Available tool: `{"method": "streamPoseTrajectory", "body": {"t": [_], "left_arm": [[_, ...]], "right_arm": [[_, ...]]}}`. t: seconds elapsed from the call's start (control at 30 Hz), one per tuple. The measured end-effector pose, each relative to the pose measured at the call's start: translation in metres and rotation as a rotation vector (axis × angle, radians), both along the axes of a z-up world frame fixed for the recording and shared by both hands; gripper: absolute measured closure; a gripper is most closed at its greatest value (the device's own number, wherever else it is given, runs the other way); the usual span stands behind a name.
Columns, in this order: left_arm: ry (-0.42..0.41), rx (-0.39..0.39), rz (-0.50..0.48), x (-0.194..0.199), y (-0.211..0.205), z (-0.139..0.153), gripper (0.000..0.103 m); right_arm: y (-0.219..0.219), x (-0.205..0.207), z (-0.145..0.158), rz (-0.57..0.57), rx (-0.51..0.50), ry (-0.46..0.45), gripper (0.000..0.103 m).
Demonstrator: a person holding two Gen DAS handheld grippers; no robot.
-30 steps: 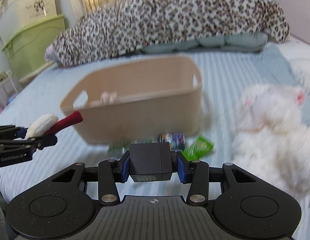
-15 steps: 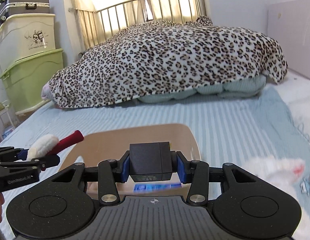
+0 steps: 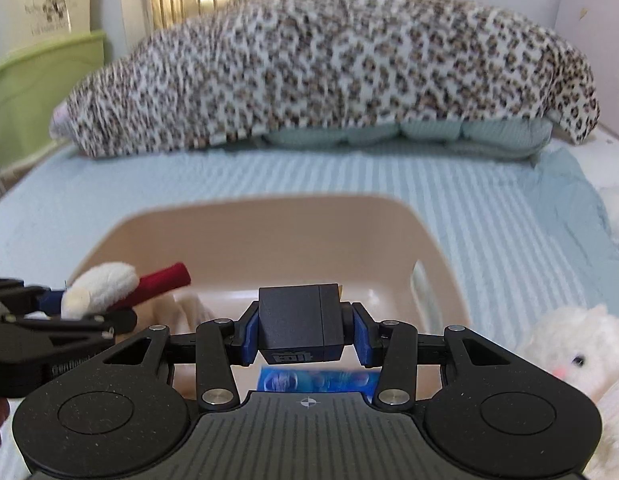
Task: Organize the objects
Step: 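Carry both items over the basket and release them inside, then grasp the clear snack bag with the left tool while the right tool grasps the green candy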
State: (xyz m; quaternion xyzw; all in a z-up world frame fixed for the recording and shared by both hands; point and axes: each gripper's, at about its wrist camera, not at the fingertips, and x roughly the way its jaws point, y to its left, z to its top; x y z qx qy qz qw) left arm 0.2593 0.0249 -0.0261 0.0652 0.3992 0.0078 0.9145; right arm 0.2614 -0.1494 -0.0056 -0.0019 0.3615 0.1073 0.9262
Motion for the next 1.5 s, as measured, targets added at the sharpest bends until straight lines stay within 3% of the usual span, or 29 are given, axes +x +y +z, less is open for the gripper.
{"method": "streamPoseTrajectory", "body": {"t": [0.1, 0.13, 0.17, 0.23, 0.4, 0.6, 0.77, 0.93, 1.17, 1.3, 1.5], "left_arm": [[0.005, 0.024, -0.024, -0.004, -0.005, -0.002, 0.05], [0.004, 0.024, -0.031, -0.007, -0.005, -0.001, 0.048], [0.004, 0.022, -0.031, -0.009, -0.006, 0.002, 0.046], [-0.011, 0.01, -0.021, -0.016, -0.005, 0.01, 0.029], [-0.037, -0.037, 0.006, -0.037, -0.005, 0.037, 0.015], [-0.059, -0.032, 0.003, -0.073, -0.012, 0.056, 0.013], [-0.016, -0.052, -0.037, -0.094, -0.023, 0.052, 0.013], [0.059, -0.048, -0.09, -0.093, -0.041, 0.027, 0.013], [0.094, 0.013, -0.12, -0.078, -0.055, -0.007, 0.013], [0.147, -0.065, -0.103, -0.066, -0.052, -0.02, 0.013], [0.161, -0.171, -0.013, -0.05, -0.044, -0.034, 0.013]], "right_arm": [[0.003, 0.0, -0.013, 0.002, -0.018, 0.037, 0.06], [0.003, 0.0, -0.016, 0.004, -0.024, 0.044, 0.052], [0.002, -0.002, -0.016, 0.004, -0.03, 0.045, 0.052], [-0.001, -0.008, -0.012, 0.004, -0.03, 0.031, 0.044], [-0.015, -0.032, 0.013, -0.01, -0.022, -0.032, 0.024], [-0.037, -0.058, 0.035, -0.016, -0.021, -0.081, 0.01], [-0.059, -0.073, 0.032, -0.014, 0.002, -0.051, 0.007], [-0.078, -0.077, 0.011, -0.034, -0.018, -0.006, 0.007], [-0.073, -0.07, -0.026, -0.006, -0.128, 0.087, 0.009], [-0.072, -0.065, -0.045, 0.023, -0.152, 0.143, 0.012], [-0.075, -0.056, -0.069, 0.034, -0.141, 0.176, 0.017]]}}
